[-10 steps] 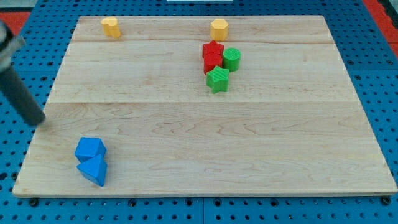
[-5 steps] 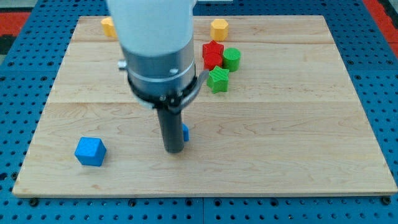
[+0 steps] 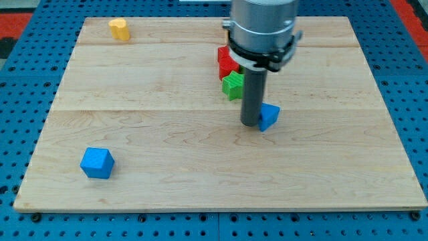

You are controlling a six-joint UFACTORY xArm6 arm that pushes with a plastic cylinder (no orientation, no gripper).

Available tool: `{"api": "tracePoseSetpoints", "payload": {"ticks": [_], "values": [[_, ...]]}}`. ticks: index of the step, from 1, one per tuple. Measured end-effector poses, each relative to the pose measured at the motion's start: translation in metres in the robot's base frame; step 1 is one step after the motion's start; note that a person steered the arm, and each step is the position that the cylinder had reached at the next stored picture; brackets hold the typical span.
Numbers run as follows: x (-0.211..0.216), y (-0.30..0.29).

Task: Push the blue triangle to the green circle

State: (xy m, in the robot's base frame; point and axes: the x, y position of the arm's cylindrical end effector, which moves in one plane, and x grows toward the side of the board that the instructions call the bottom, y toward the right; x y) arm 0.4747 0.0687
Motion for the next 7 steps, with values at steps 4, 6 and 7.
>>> {"api": "tracePoseSetpoints", "payload": {"ticks": [4, 6, 7], "values": [[-0.056, 0.123], [-0.011, 0.128], [-0.065, 0.102]]}}
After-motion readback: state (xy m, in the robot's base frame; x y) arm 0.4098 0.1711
